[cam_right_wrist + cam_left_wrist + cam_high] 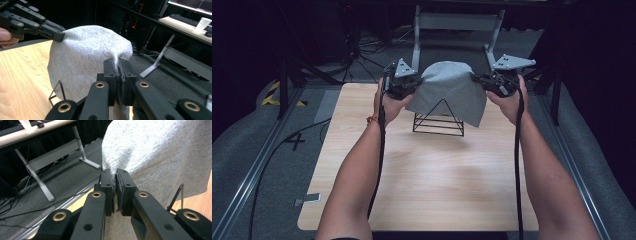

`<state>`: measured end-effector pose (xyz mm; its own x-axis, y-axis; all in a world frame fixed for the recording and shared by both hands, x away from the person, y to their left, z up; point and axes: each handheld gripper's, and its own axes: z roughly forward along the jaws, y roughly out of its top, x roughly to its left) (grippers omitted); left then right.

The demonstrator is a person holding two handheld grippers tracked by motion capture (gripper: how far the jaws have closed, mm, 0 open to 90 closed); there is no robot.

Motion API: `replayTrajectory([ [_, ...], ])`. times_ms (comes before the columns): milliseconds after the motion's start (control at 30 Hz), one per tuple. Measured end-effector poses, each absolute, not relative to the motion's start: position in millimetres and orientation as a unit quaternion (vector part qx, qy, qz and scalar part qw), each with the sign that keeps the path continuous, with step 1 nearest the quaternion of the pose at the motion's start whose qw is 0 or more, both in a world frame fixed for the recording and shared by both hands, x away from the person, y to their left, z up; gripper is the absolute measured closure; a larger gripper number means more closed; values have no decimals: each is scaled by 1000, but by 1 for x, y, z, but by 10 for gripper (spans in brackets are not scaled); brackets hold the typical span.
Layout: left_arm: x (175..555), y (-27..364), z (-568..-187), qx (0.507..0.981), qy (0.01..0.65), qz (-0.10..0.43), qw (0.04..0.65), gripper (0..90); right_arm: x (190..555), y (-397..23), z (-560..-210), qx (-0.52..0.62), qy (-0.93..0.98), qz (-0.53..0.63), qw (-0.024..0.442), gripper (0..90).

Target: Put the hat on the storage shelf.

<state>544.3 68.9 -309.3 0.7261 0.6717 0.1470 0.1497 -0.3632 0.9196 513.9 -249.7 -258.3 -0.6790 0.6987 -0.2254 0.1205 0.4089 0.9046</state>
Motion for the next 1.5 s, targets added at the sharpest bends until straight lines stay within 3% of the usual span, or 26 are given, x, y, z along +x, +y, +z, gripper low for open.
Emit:
replayTrajectory([
  [667,533,85,-349,789,280,236,494,843,513,-235,-290,253,806,461,271,861],
  [1500,528,93,-373,791,295,231,484,834,514,-226,-318,251,833,428,244,858],
])
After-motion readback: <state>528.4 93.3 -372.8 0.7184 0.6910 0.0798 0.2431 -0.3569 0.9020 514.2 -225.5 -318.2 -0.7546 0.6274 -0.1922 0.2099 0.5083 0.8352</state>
